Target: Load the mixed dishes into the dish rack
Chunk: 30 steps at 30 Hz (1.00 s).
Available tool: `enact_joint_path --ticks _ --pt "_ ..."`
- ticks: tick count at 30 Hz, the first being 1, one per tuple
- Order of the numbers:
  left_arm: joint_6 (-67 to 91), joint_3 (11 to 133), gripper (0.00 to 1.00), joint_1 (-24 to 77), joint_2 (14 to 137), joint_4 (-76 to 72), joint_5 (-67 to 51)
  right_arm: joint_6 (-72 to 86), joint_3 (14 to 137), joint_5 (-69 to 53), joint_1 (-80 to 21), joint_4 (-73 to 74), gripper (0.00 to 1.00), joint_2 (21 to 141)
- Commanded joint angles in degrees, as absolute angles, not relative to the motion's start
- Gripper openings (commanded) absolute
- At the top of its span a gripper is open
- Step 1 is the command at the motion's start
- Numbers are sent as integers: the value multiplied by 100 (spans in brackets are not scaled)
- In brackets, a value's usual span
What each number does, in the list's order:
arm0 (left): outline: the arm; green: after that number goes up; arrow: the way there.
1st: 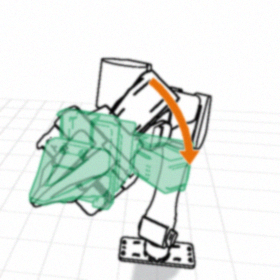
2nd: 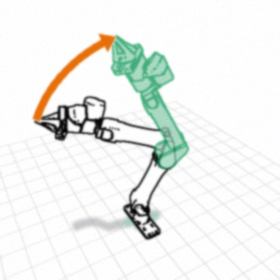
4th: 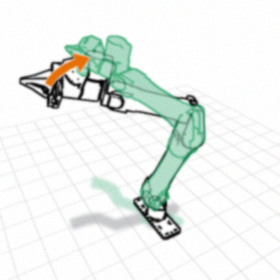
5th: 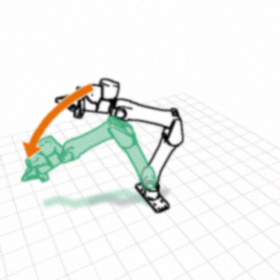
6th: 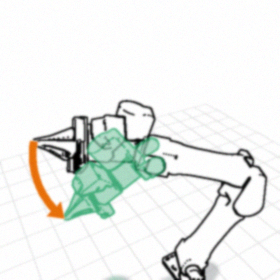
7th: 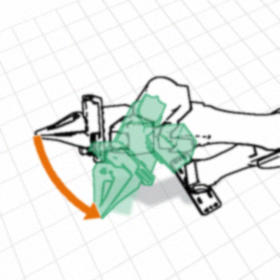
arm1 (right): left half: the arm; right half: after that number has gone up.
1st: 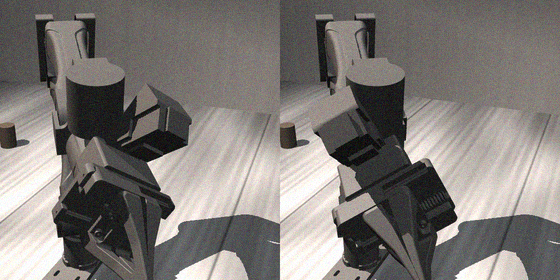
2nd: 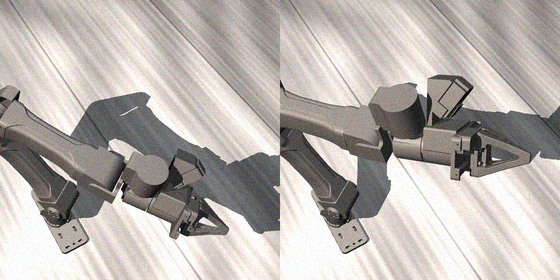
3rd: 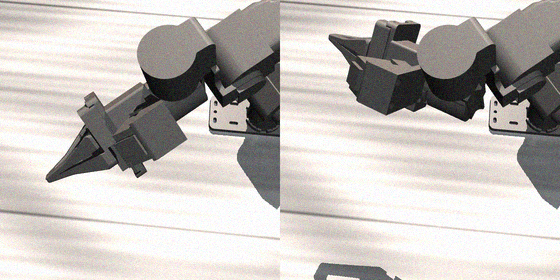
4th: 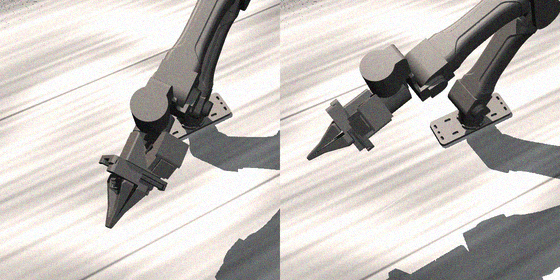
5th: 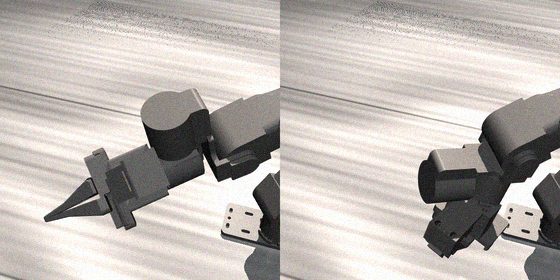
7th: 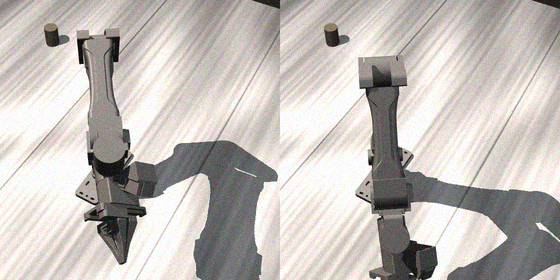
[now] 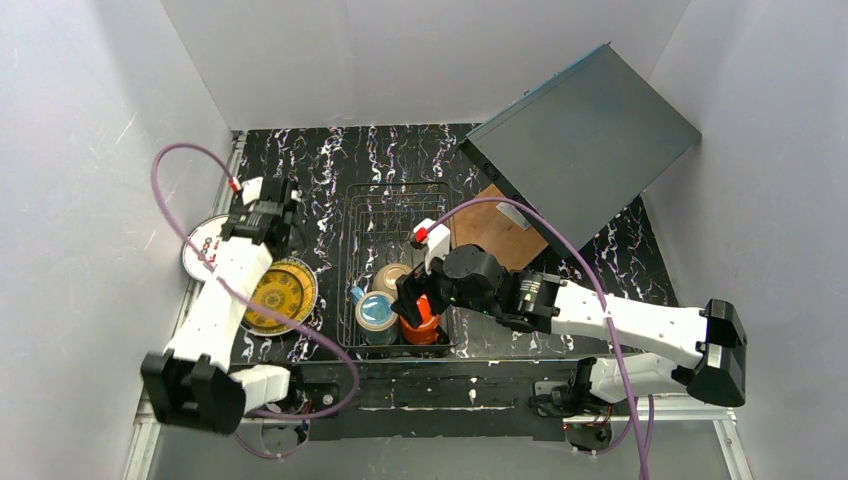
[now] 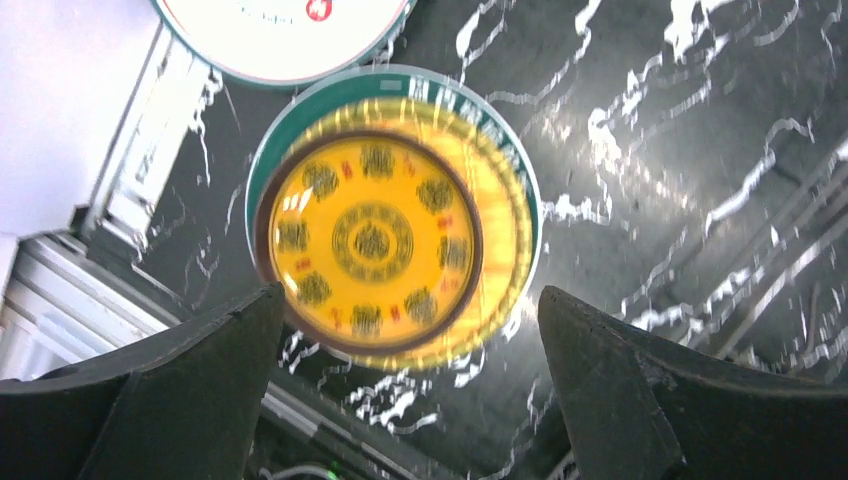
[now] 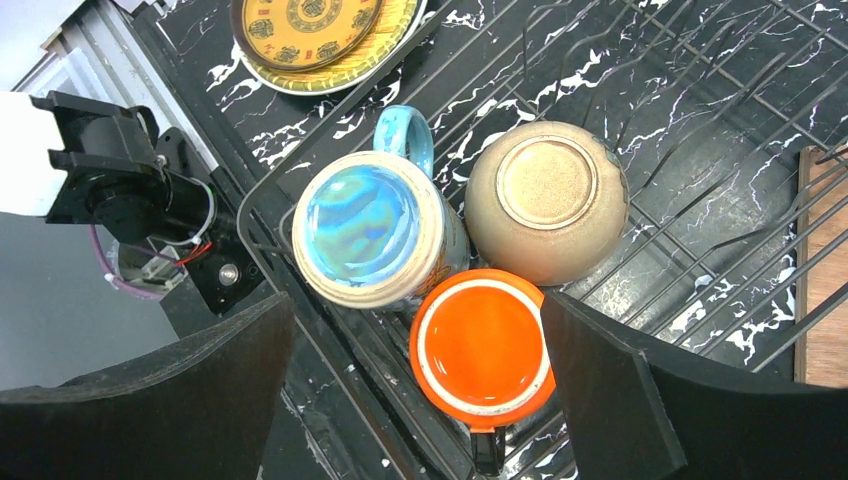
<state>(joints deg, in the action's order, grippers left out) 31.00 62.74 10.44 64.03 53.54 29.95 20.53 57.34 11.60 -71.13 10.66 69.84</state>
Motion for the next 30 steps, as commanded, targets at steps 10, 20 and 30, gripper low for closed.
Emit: enact_joint_path --ticks 10,20,30 --pt "1781 7832 79 -329 9873 3952 3288 1710 5318 1256 -6859 867 100 6060" --pt "1210 7816 62 -460 10761 3488 3557 1590 5235 1108 -6612 849 100 5871" --pt "994 8253 46 -595 11368 3678 3699 1773 5308 974 -6591 819 100 6083"
